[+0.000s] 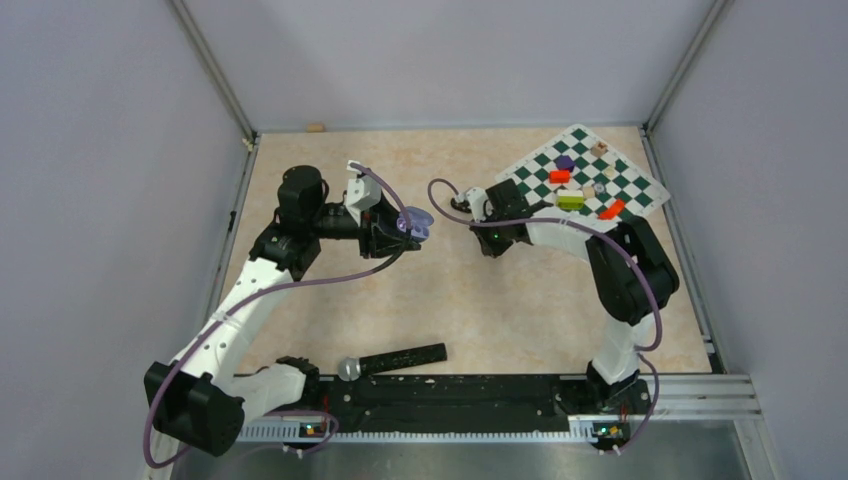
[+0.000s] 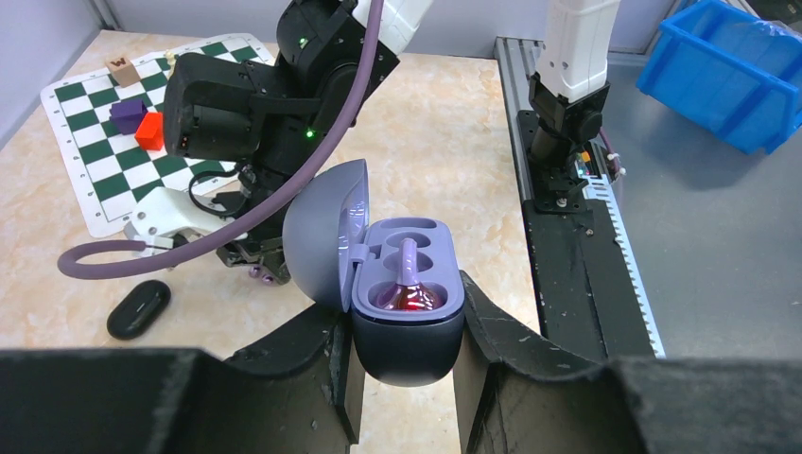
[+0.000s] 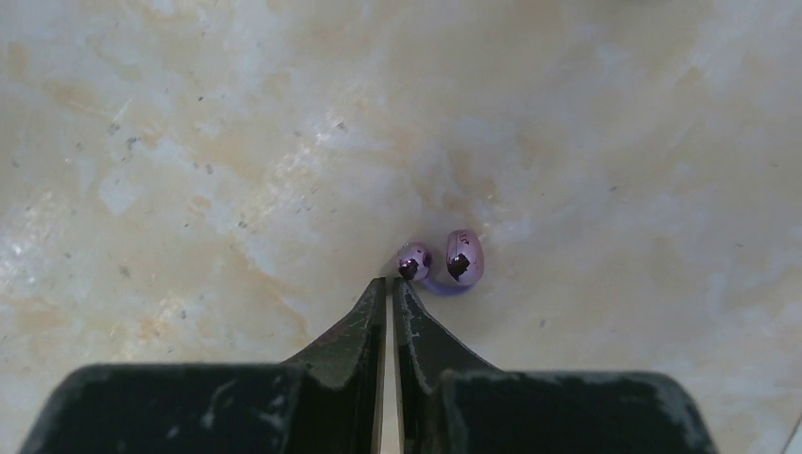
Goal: Insert the wireless bluetooth earbuds into the charging case
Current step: Pick up the earbud from the center of the board.
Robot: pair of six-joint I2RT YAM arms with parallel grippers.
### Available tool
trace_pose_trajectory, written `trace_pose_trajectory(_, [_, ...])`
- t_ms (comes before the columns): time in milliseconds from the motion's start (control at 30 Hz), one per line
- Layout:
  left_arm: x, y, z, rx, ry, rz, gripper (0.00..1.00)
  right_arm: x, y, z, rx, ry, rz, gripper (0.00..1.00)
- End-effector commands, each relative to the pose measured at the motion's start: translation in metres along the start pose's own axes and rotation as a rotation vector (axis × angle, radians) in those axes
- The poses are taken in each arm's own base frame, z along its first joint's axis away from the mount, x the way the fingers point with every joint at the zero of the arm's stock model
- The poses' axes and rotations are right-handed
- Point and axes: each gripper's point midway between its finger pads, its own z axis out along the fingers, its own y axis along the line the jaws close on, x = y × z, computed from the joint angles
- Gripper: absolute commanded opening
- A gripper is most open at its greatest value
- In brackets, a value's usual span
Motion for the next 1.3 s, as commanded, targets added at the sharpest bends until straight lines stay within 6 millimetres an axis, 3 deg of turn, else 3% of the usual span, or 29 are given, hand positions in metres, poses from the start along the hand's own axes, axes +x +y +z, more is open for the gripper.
trace_pose_trajectory(0, [-0.009,0.0,-0.001,0.013,-0.022,0.046,0.12,-0.01,-0.023,0.011,0.119,-0.008,-0.008,0.05])
trace_pose_trajectory(267, [-0.009,0.0,0.0,0.014,-0.026,0.042,0.12,-0.049,-0.041,0.014,0.159,-0.069,-0.011,0.05])
trace_pose_trajectory(333, [-0.01,-0.001,-0.001,0.012,-0.026,0.047,0.12,-0.056,-0.038,0.015,0.133,-0.082,-0.003,0.05])
trace_pose_trajectory(400, [-0.01,-0.002,-0.001,0.011,-0.027,0.049,0.12,-0.061,-0.023,0.013,0.047,-0.099,-0.001,0.05])
trace_pose_trajectory(533, [-0.01,-0.001,-0.001,0.01,-0.027,0.05,0.12,-0.077,0.003,-0.012,-0.139,-0.194,0.035,0.06])
trace_pose_trajectory(667, [-0.009,0.0,0.0,0.012,-0.025,0.044,0.12,-0.091,-0.018,-0.035,-0.104,-0.278,0.074,0.06])
trace_pose_trajectory(767, [-0.009,0.001,0.0,0.013,-0.024,0.041,0.12,-0.085,-0.029,-0.039,-0.062,-0.297,0.04,0.06])
trace_pose_trajectory(967, [-0.008,0.001,0.0,0.007,-0.024,0.043,0.12,-0.059,-0.011,-0.043,-0.1,-0.327,-0.265,0.21])
trace_pose_trajectory(1067, [-0.007,0.002,-0.001,0.005,-0.023,0.04,0.12,-0.054,-0.01,-0.05,-0.032,-0.388,-0.45,0.3])
trace_pose_trajectory(1267, [-0.007,0.002,-0.001,0.005,-0.023,0.043,0.12,-0.045,-0.007,-0.059,0.078,-0.521,-0.722,0.32])
